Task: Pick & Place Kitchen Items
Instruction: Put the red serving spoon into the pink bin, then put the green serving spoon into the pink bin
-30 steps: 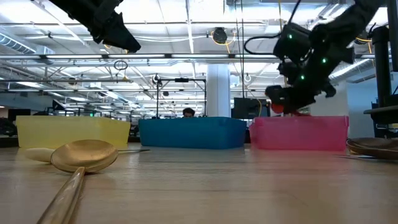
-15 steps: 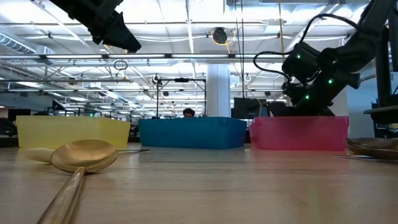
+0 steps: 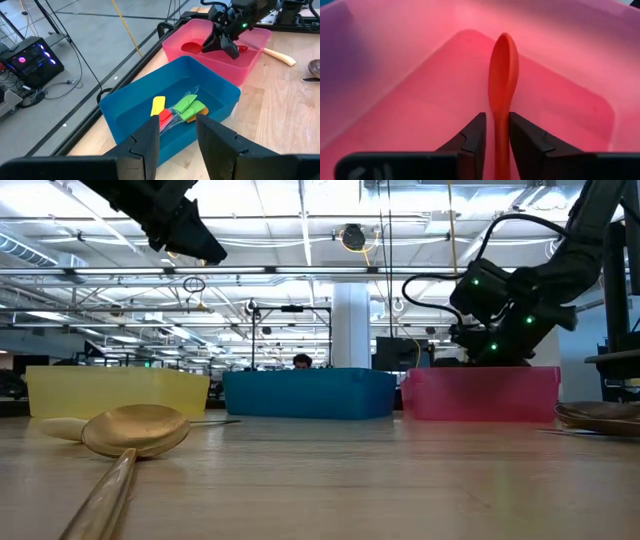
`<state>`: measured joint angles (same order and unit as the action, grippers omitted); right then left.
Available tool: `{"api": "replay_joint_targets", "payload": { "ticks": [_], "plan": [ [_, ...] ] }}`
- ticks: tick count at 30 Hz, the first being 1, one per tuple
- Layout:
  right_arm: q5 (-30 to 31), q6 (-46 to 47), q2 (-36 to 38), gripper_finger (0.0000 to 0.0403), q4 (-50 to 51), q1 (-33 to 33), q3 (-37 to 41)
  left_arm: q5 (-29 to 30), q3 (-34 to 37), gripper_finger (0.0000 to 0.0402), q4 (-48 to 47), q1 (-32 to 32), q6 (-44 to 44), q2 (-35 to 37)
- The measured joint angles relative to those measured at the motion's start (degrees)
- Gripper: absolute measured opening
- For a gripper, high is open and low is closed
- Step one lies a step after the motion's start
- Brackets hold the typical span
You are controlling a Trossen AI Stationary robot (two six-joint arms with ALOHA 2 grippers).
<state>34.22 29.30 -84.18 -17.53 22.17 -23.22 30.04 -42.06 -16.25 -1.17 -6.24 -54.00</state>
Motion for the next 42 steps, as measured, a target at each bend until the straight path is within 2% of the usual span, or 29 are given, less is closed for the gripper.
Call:
{"api": "replay_joint_targets", "payload": {
  "ticks": [6, 15, 20, 23, 35, 42],
  "plan": [
    [-0.02, -0.72, -0.02, 0.0117, -4.93, -0.11, 0.0, 0.0, 0.0, 0.0134, -0.18, 0.0, 0.2, 0.0],
    [-0.02, -12.33, 0.0, 0.0163, -18.12, -0.13, 0.0, 0.02, 0.0, 0.0134, -0.2, 0.0, 1.65, 0.01],
    [0.0, -23.42, 0.0, 0.016, -24.83, -0.13, 0.0, 0.04, 0.0, 0.0134, -0.2, 0.01, 3.41, 0.0],
    [-0.02, -26.94, 0.0, 0.0152, -27.72, -0.2, -0.02, 0.07, 0.0, 0.0134, -0.2, 0.02, 3.59, 0.01],
    [-0.1, -28.95, 0.0, 0.0141, -28.87, -0.15, -0.02, 0.13, 0.0, 0.0134, -0.13, 0.02, 5.97, 0.01],
    [-3.17, -28.99, 0.01, 0.014, -31.16, -0.04, -0.04, 0.11, 0.0, 0.0134, 0.03, 0.02, 4.0, 0.0]
  ]
}}
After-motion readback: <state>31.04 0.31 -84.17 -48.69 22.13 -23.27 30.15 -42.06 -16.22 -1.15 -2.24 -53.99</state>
